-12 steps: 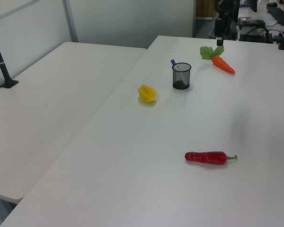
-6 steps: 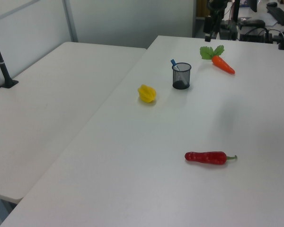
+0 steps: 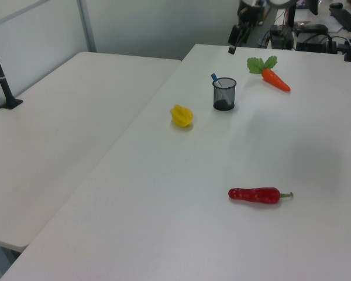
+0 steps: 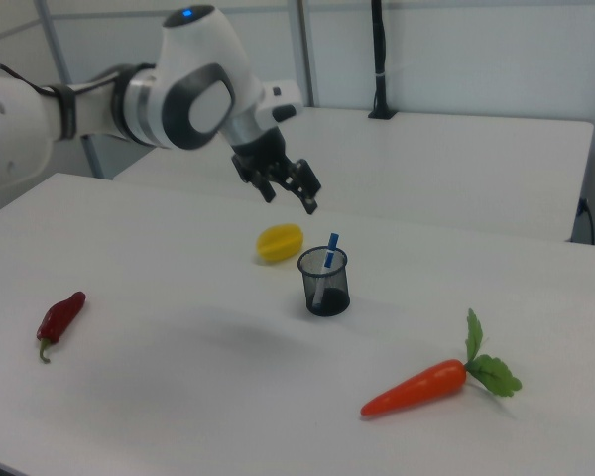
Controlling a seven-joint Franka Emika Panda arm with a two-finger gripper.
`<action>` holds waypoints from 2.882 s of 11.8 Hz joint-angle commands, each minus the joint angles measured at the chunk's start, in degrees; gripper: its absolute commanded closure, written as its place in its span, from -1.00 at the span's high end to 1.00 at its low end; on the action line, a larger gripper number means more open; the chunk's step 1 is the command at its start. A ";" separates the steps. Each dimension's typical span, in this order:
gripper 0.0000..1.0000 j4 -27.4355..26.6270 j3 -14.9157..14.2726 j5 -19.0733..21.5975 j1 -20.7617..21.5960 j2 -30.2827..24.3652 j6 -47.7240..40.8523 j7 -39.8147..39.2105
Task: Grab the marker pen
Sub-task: 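Lower the open gripper over the black mesh cup onto the marker, then close the gripper on the marker and lift it out of the cup, then carry the marker away from the cup toward the red chili pepper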
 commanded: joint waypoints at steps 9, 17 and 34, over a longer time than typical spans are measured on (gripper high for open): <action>0.41 0.69 -0.30 -2.52 -0.54 12.42 21.52 1.35; -0.43 0.60 -0.30 -3.14 -1.16 14.54 25.30 1.44; -0.89 -0.01 0.57 -1.12 -0.99 -1.72 5.57 1.62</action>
